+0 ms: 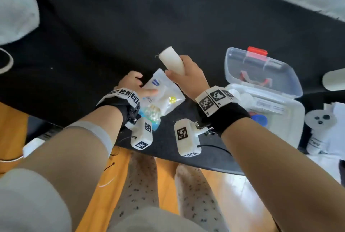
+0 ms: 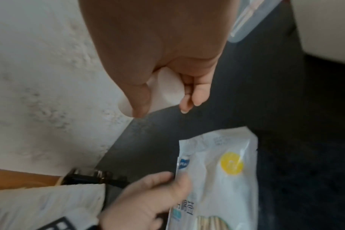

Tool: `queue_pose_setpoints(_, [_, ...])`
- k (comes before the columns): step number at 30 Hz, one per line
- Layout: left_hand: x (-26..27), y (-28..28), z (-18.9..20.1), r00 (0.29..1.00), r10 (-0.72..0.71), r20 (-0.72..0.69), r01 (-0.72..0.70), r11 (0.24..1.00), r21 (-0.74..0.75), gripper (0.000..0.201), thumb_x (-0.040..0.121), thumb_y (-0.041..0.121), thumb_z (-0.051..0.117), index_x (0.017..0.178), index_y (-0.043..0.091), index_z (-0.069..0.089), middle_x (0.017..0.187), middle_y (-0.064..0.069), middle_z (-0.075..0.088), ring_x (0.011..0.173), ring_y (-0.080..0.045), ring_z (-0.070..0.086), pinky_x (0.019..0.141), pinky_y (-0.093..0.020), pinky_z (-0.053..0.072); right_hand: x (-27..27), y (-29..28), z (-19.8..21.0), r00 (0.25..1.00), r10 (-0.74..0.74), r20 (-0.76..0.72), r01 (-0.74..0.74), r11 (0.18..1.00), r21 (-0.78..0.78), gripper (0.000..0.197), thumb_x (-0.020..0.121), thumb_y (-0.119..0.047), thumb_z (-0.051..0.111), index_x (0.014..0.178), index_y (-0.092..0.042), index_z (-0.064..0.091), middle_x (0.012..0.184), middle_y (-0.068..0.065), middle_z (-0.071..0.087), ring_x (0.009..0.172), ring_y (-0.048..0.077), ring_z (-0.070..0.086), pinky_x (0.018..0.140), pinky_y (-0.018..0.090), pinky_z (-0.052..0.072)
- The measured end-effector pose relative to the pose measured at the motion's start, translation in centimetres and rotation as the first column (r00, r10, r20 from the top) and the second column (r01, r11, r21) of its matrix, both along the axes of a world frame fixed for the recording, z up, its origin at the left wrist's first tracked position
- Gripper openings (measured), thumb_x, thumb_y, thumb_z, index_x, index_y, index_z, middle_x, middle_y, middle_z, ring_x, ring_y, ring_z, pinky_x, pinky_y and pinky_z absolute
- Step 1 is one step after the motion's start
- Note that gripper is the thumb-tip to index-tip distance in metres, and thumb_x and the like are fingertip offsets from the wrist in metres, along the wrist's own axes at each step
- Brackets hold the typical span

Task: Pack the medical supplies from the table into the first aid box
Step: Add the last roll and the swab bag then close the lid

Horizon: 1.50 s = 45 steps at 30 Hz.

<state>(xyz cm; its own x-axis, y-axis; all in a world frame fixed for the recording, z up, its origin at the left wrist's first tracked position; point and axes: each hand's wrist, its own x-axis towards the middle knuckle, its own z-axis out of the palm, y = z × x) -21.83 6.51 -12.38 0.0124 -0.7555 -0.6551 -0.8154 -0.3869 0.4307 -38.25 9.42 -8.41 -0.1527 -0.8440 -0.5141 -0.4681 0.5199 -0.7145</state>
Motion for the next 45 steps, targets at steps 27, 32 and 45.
queue_pose_setpoints(27, [-9.0, 7.8, 6.8, 0.907, 0.237, -0.347, -0.334, 0.908, -0.254, 0.046, 0.074, 0.019, 0.073, 0.113, 0.003, 0.055, 0.120, -0.008, 0.063, 0.104, -0.018, 0.059, 0.089, -0.030, 0.048, -13.7, 15.3, 5.3, 0.948, -0.315, -0.056, 0.313, 0.949, -0.037, 0.036, 0.082, -0.022, 0.067, 0.107, -0.018, 0.042, 0.075, -0.013, 0.047, 0.062, 0.000, 0.050, 0.054, 0.009, 0.040])
queue_pose_setpoints(32, [-9.5, 8.5, 6.6, 0.909, 0.218, -0.354, -0.319, 0.912, -0.257, 0.047, 0.074, 0.018, 0.072, 0.114, 0.002, 0.054, 0.120, -0.009, 0.063, 0.108, -0.021, 0.060, 0.088, -0.028, 0.047, -14.0, 15.7, 5.3, 0.938, -0.324, -0.120, 0.323, 0.946, -0.026, 0.033, 0.075, -0.016, 0.067, 0.100, -0.020, 0.046, 0.074, -0.014, 0.047, 0.070, 0.003, 0.050, 0.064, 0.021, 0.043])
queue_pose_setpoints(45, [-10.5, 8.6, 5.9, 0.914, 0.159, -0.374, -0.271, 0.924, -0.268, 0.047, 0.075, 0.019, 0.072, 0.115, 0.002, 0.054, 0.120, -0.009, 0.064, 0.106, -0.020, 0.060, 0.084, -0.023, 0.044, -12.9, 15.2, 4.2, 0.943, -0.160, -0.291, 0.182, 0.982, 0.052, 0.043, 0.070, -0.021, 0.064, 0.111, -0.022, 0.050, 0.103, -0.001, 0.054, 0.090, 0.020, 0.049, 0.075, 0.029, 0.038])
